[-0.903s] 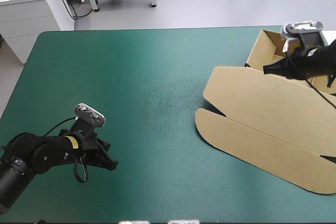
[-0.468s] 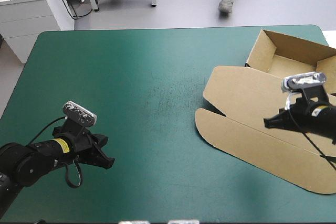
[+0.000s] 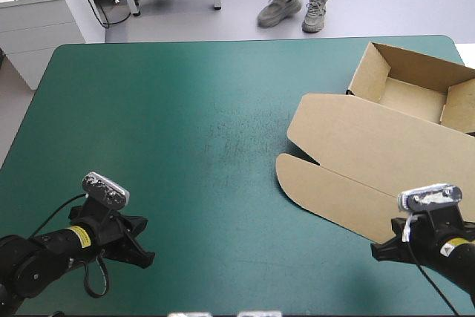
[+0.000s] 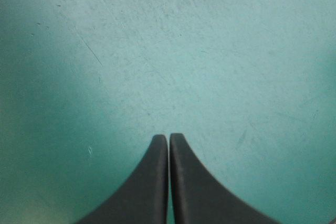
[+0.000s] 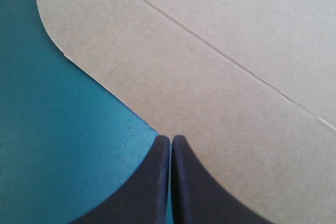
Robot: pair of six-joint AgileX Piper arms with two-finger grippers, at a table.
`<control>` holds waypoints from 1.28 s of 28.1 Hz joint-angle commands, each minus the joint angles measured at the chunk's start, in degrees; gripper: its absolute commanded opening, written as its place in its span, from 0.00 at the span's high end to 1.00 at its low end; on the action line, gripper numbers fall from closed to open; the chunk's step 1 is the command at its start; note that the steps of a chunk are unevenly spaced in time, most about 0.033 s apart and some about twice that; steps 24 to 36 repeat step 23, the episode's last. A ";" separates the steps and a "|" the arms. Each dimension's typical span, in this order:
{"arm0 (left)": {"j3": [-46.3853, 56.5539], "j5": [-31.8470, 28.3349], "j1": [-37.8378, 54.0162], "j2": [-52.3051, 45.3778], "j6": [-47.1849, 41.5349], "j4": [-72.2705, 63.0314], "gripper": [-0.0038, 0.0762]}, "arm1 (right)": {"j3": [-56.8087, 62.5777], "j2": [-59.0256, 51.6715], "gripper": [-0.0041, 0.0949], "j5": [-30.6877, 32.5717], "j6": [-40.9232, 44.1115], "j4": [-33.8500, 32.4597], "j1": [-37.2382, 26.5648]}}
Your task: Fold the box
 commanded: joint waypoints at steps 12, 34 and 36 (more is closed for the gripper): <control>3.47 -2.66 -0.02 -0.37 -0.22 -1.30 0.96 | 7.29 -11.43 0.96 -3.05 -1.77 1.17 -0.07; 4.63 1.70 -0.02 -0.37 -0.13 -1.07 0.96 | 7.29 -11.43 0.96 -3.05 -1.77 1.17 -0.07; 4.63 1.70 -0.02 -0.37 -0.13 -1.07 0.96 | 7.29 -11.43 0.96 -3.05 -1.77 1.17 -0.07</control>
